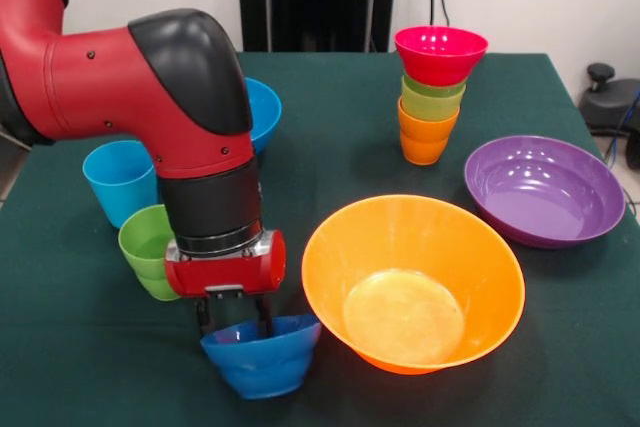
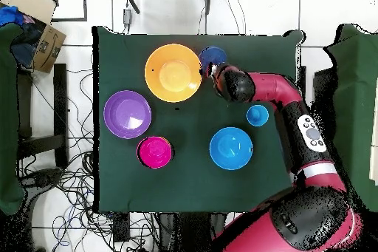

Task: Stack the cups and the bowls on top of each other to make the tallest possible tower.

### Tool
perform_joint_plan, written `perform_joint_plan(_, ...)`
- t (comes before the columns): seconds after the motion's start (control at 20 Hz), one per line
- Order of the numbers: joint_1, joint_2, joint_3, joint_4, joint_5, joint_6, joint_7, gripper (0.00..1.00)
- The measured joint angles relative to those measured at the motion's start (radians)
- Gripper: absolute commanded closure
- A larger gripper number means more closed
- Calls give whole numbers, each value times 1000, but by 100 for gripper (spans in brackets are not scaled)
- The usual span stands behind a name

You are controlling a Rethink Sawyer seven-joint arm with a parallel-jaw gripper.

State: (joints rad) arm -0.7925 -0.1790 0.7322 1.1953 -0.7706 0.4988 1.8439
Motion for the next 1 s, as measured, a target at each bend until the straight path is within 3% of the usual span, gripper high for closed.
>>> perform_joint_plan(0.85,-39,15,36,4,6,-79,0,0)
perform_joint_plan(0.9,-47,17,41,4,7,-93,0,100)
perform_joint_plan(1.0,-49,17,41,5,8,-97,0,100)
